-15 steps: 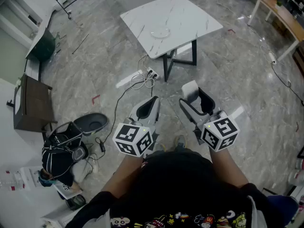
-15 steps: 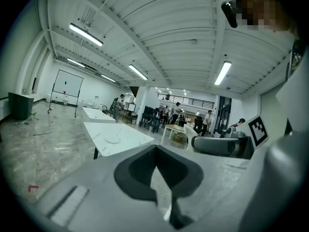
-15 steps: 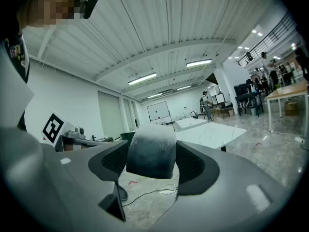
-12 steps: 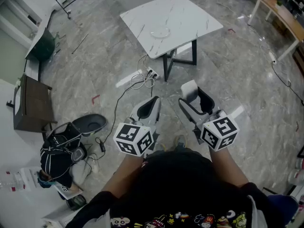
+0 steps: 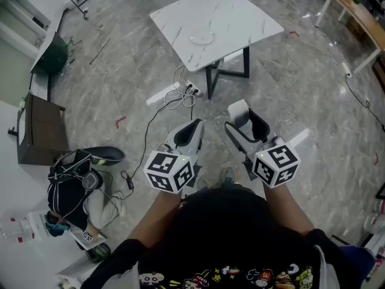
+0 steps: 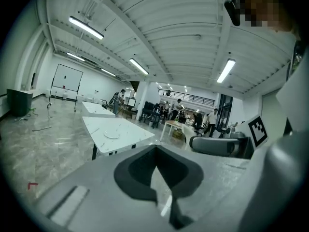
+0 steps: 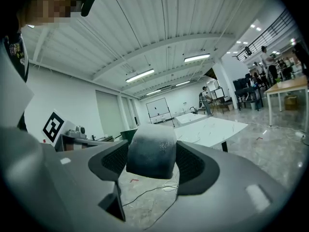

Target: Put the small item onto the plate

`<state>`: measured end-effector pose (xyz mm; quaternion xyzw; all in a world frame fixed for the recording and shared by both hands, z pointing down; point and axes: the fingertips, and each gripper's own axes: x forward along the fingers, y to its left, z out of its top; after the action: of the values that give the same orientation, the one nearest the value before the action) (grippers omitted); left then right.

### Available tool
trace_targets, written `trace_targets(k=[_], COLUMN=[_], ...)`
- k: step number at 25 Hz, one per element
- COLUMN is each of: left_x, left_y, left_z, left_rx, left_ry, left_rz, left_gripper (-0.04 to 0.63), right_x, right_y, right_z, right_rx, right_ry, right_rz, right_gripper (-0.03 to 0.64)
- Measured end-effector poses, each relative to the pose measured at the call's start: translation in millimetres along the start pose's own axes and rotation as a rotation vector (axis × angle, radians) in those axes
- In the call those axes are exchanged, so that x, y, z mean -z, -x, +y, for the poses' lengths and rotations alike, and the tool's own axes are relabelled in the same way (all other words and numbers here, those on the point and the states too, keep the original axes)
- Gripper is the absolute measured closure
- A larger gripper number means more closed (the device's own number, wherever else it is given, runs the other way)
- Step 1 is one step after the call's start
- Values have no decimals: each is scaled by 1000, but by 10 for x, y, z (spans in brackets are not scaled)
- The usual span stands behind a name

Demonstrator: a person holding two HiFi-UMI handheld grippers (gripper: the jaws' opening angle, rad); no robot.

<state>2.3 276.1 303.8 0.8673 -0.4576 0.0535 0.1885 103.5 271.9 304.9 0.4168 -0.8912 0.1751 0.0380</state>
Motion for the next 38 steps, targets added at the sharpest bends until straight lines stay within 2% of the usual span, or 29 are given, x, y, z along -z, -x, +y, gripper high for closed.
trace_targets(k=[10, 19, 38], left_x=[99, 103, -211], left_y=[-386, -550, -1242], left_z=[-5, 157, 1189], left_rx=[-52, -54, 32], left_ry=[7, 31, 84], left_rz=[35, 33, 60], left_gripper=[594, 594, 594], right_x=[25, 63, -156], right_y=[-90, -295, -1432], right_z=[-507, -606, -813], right_rx=[-27, -34, 27], right_ry=[-3, 5, 4], right_rz=[19, 54, 114], right_gripper=[282, 282, 282])
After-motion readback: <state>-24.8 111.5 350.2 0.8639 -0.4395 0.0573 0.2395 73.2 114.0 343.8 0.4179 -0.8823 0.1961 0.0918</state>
